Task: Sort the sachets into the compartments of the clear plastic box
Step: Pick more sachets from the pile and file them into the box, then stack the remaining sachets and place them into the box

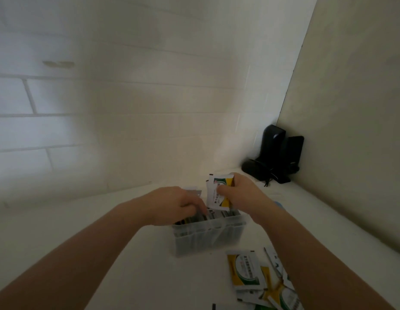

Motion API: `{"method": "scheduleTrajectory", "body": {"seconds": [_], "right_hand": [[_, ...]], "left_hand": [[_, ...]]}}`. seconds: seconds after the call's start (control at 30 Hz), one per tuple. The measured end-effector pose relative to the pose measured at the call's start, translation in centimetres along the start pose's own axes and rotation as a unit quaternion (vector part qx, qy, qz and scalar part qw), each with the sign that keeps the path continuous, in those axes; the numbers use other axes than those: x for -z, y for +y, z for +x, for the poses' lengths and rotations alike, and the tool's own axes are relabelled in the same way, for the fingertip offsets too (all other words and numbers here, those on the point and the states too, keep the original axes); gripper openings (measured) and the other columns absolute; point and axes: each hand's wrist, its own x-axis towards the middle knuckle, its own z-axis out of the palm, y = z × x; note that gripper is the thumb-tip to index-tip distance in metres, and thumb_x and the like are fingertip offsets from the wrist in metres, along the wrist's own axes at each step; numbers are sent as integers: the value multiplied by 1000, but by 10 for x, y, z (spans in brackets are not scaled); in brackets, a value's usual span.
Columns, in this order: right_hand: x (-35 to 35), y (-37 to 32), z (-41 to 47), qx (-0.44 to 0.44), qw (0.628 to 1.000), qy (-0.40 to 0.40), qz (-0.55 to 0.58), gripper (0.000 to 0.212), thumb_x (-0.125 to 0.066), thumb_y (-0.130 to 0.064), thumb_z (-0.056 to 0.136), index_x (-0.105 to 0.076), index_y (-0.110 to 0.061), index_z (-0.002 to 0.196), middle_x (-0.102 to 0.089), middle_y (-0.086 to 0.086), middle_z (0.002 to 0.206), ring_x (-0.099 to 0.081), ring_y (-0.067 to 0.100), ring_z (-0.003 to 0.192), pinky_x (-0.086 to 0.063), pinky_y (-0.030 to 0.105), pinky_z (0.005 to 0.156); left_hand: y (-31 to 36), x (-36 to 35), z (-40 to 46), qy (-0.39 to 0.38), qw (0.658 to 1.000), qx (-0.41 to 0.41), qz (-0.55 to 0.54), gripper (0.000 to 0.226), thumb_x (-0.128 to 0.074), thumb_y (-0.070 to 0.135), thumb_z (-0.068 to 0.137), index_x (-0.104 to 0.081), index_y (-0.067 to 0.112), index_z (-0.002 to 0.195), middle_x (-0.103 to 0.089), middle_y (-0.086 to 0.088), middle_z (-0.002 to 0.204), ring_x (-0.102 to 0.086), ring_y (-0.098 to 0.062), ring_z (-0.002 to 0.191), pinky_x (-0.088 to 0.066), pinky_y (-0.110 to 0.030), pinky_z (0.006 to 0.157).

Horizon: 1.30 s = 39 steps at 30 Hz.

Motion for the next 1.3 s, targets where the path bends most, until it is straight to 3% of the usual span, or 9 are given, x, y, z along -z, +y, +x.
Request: {"method": "scheduleTrajectory", "body": {"seconds": [0.1,0.27,0.47,0.63,0.73,0.9,1.07,1.23,1.3], "right_hand": [[0,2,6,-13,999,-31,9,10,-54,-17,87,-57,-13,97,-67,5,90,-67,19,81,-56,26,66],[2,-9,9,-14,996,-85,10,4,-57,-18,87,-56,-20,83,-68,5,86,-69,23,85,-57,33,77],[-16,-21,9,-16,950,-206,-233,30,-63,-23,78,-63,-1,98,-65,13,81,-57,20,65,-51,28,62],[-33,-22,15,18,934,-196,-298,20,-66,-20,75,-52,-10,65,-51,3,61,-49,16,55,-41,25,52],[-25,-14,13,-14,953,-200,-227,42,-73,-34,71,-50,-15,102,-61,5,88,-58,18,76,-49,28,66],[-9,-4,14,-35,973,-213,-84,36,-75,-21,72,-60,-17,105,-68,5,87,-67,15,72,-57,32,80],[-19,-1,15,2,961,-185,-207,24,-75,-18,72,-64,-24,92,-69,6,94,-63,16,77,-54,29,75],[-13,-7,5,25,982,-170,-80,24,-71,-15,76,-64,-18,99,-67,3,75,-60,13,62,-54,28,68],[-4,-10,-5,63,991,-114,-34,19,-69,-16,79,-63,-19,97,-65,1,69,-58,12,58,-53,31,68]], "left_hand": [[-5,2,-3,8,1000,6,-20,29,-40,24,88,-67,35,93,-53,9,61,-46,-8,55,-39,-28,61],[-25,-4,-5,76,994,5,-74,35,-33,35,74,-68,34,72,-65,-8,74,-57,-25,64,-48,-38,63],[-22,-6,-5,109,991,9,-75,38,-32,33,76,-70,27,75,-40,2,41,-37,-10,41,-36,-32,52],[-21,-7,-7,110,989,0,-96,36,-33,30,75,-68,27,73,-37,0,42,-35,-11,40,-34,-32,50],[-21,-7,-7,110,989,1,-101,29,-37,27,77,-62,31,64,-47,7,40,-38,-9,39,-33,-27,49],[-24,-9,-6,127,987,3,-98,28,-36,30,74,-64,29,74,-52,8,47,-43,-8,45,-40,-32,56],[-25,-9,-5,109,991,-5,-75,43,-28,44,69,-68,36,82,-71,0,76,-55,-15,58,-48,-39,66],[-19,-5,-1,29,999,-10,43,42,-27,41,87,-66,36,103,-63,5,117,-49,-15,109,-37,-37,97],[-11,0,-7,36,999,-12,-9,35,-32,29,96,-65,33,106,-56,8,118,-42,-11,113,-32,-31,99]]}}
